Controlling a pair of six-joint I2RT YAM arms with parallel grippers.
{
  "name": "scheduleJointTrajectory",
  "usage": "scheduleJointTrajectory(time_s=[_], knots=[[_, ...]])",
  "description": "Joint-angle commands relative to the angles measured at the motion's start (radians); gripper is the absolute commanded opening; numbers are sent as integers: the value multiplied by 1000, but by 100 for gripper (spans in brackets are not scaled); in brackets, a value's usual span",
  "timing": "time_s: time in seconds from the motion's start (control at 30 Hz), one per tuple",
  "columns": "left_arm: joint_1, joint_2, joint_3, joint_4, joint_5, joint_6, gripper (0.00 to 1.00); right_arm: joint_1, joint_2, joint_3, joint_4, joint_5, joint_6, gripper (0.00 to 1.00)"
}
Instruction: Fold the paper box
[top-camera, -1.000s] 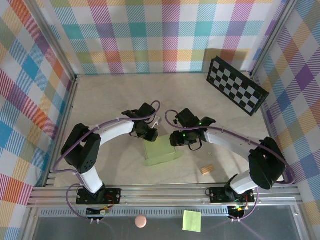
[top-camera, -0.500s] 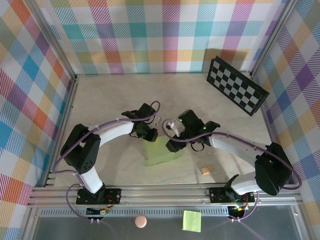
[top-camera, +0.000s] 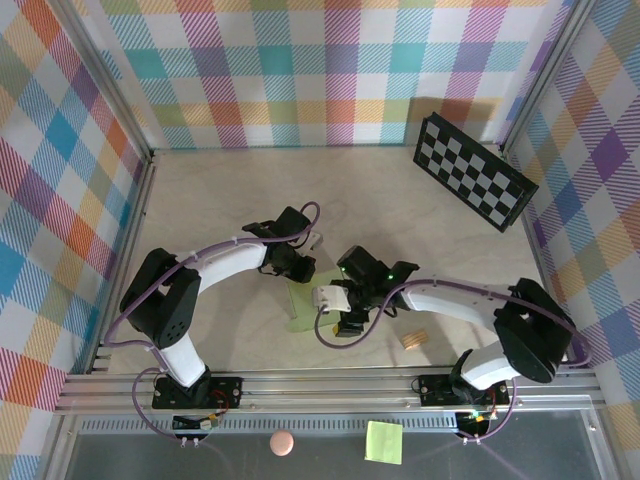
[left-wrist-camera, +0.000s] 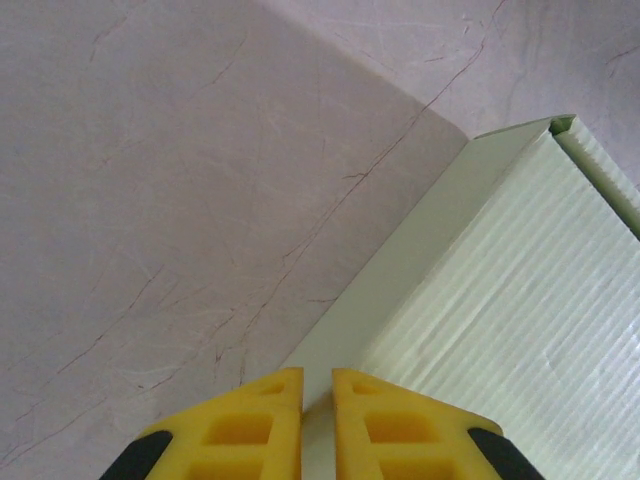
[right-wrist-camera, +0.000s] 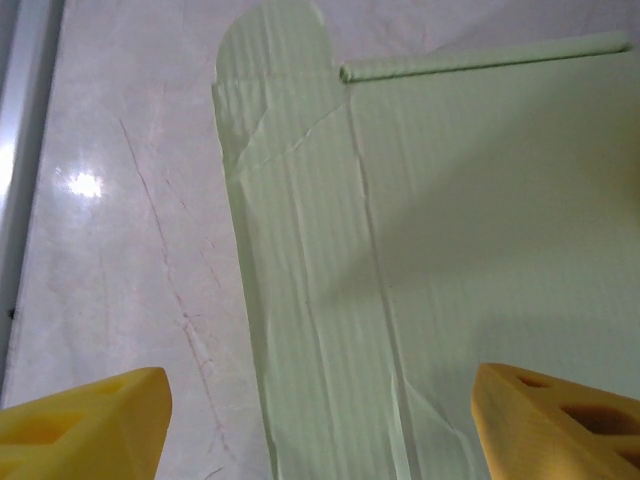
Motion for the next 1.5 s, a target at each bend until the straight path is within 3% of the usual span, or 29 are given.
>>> scheduleJointTrajectory(time_s=[0.0, 0.43, 0.87, 1.2, 1.47], knots=[[5, 5, -32, -21, -32, 5, 14, 18, 38, -2, 63, 45, -90, 79], [6, 36, -7, -45, -84, 18, 14, 45, 20, -29, 214, 197, -166, 79], [5, 69, 41, -74, -92, 31, 14, 44, 21, -3, 249, 221, -241, 75], [5, 72, 62, -83, -99, 41, 14, 33, 45, 43, 220, 212, -283, 58], [6, 16, 46, -47, -58, 40, 14, 17, 34, 59, 184, 188, -283, 51]])
